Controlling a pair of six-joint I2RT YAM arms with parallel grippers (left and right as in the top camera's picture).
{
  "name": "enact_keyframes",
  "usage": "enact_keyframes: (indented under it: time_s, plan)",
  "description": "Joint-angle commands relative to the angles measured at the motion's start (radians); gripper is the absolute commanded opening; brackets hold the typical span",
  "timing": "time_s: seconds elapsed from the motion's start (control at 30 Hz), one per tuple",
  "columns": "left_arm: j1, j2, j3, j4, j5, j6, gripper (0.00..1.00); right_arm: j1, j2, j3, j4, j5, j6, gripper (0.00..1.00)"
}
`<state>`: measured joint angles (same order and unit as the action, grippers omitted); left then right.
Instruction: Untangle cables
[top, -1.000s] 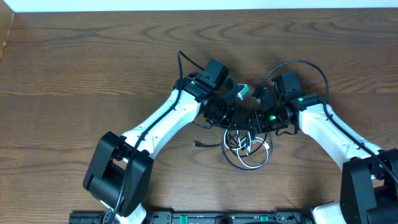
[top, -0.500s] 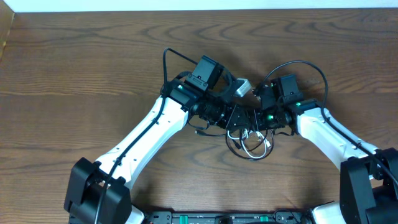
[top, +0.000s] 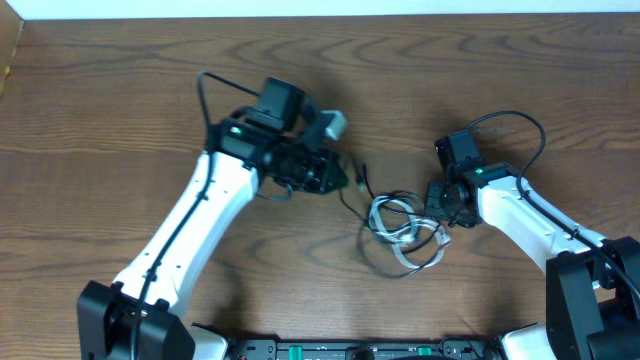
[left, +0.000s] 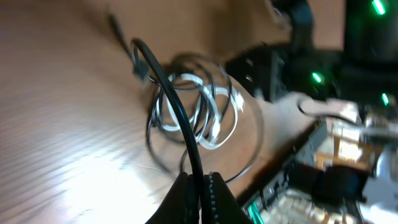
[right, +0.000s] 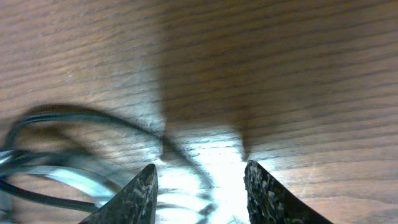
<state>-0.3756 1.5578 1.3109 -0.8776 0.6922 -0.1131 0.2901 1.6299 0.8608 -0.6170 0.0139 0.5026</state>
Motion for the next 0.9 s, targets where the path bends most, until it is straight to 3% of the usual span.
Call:
enact_keyframes:
  time_s: [0.0,0.07,0.2,0.27,0.53,0.87]
  plan:
    - [0.045,-0.01,0.003,-0.004,-0.031,-0.03,0.08,-0.002,0.013,-0.006,0.016,-0.016,0.038,0.38]
    - [0.045,-0.009,0.002,-0.005,-0.031,-0.03,0.15,-0.002,0.013,-0.006,0.038,-0.075,0.006,0.37]
    - [0.042,-0.009,0.002,-0.005,-0.032,-0.03,0.42,-0.002,0.013,-0.006,0.064,-0.151,-0.034,0.36]
    - [0.042,-0.009,0.002,-0.005,-0.035,-0.03,0.48,-0.002,0.013,-0.006,0.069,-0.176,-0.057,0.36]
    - [0.042,0.008,0.002,0.001,-0.19,-0.029,0.49,-0.002,0.013,-0.006,0.076,-0.193,-0.093,0.36]
    - [0.014,0.198,0.002,0.027,-0.176,-0.018,0.48,-0.001,0.013,-0.006,0.083,-0.278,-0.157,0.38]
